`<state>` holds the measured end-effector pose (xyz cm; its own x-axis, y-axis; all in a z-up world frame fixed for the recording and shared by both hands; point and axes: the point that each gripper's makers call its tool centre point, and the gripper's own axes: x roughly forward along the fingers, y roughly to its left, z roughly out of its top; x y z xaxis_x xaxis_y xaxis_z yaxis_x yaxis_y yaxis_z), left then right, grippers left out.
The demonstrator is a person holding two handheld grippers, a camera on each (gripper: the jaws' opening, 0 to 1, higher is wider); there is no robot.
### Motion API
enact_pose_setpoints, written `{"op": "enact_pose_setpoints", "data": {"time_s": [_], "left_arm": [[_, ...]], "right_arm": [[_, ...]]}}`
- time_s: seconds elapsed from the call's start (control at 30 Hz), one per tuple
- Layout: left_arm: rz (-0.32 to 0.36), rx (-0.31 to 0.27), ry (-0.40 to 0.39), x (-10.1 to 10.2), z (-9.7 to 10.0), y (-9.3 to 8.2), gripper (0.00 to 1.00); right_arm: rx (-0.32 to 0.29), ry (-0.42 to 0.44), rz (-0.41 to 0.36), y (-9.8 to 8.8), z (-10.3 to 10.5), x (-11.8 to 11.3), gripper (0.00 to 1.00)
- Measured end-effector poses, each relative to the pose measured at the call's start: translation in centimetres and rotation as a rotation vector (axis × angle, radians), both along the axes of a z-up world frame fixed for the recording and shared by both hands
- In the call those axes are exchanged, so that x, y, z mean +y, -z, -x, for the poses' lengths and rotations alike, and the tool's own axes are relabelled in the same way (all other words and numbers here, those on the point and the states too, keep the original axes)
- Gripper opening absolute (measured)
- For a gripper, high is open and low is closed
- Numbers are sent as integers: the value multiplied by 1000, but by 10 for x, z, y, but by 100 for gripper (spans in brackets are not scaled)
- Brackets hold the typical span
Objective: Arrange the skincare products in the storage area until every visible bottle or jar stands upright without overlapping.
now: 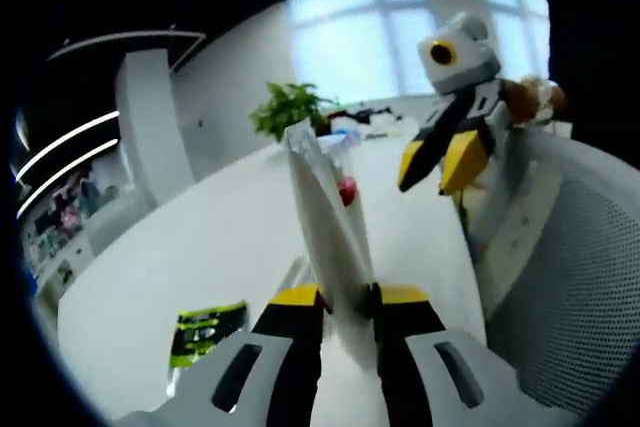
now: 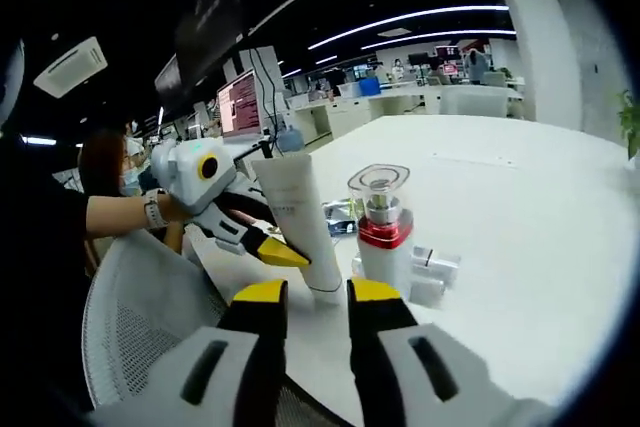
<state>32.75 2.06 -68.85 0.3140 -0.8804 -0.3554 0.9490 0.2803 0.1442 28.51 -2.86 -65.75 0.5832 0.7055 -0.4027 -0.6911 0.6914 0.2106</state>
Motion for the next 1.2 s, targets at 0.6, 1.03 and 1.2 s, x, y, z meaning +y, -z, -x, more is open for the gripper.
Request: {"op": "enact_pose_setpoints", "data": {"time_s": [0.6,1.03,1.2], "left_arm": [[14,-47,116,-8,-4,0,16],[50,-12,101,-11,-9,-1,17],[14,-10,51,-9,-14,-4,24]], "right_arm": [[3,8,9,-2,-3,-4,23],[5,20,9,-2,-1,-7,22],[4,24,3,-2,-1,-8,22]]}}
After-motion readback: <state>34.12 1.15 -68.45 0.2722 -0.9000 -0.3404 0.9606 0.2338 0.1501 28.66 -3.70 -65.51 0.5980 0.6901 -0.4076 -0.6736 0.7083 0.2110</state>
